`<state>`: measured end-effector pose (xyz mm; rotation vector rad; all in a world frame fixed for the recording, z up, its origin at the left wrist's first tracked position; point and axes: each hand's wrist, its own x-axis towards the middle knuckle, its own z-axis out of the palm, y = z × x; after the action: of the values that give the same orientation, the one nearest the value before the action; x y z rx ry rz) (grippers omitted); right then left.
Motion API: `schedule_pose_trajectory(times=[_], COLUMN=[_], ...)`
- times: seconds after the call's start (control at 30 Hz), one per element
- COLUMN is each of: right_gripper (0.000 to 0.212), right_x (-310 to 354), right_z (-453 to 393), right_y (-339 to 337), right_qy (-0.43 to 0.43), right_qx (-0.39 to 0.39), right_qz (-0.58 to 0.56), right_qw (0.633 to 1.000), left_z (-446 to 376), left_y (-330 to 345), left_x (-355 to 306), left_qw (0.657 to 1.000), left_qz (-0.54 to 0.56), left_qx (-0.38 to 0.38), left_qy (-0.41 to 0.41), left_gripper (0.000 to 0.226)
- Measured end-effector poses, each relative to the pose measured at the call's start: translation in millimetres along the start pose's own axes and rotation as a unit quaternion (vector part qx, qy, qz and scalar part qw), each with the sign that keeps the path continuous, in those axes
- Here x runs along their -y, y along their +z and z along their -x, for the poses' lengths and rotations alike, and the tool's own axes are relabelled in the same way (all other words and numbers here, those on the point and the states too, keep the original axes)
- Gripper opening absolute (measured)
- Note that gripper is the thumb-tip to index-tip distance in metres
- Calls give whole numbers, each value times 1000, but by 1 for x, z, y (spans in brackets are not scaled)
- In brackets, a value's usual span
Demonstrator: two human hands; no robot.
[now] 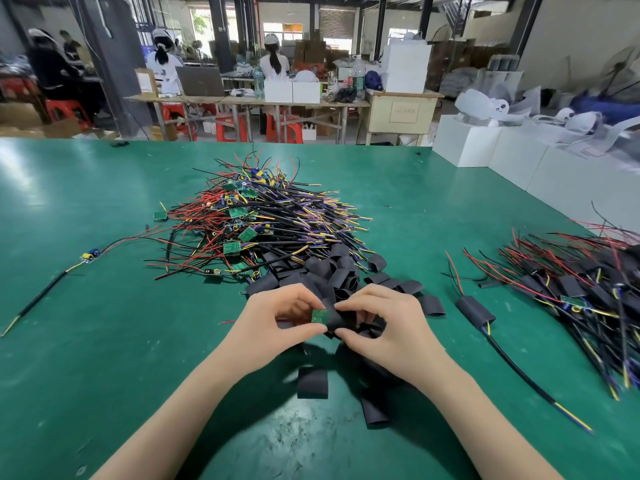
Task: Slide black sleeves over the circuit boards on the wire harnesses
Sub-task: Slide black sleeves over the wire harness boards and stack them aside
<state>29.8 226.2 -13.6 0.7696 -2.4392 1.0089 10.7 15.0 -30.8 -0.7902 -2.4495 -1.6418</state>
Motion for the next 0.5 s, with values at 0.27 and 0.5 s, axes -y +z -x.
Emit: schedule_pose_trajectory(times=[0.27, 0.5], right_gripper=[37, 28], right_x=[-4, -2], right_z=[1, 0], right_y=[-5, -2], right_qy=[-12, 6], right_qx=[24, 14], right_qz=[77, 29], right_qw=[997, 999], left_z=[-2, -1], left_y=[2, 0], left_x=[-2, -2], left_qw=[998, 999], left_qz=[36, 2], left_qx=[-16, -34], left_qy=[-45, -4], left_gripper=[14, 20])
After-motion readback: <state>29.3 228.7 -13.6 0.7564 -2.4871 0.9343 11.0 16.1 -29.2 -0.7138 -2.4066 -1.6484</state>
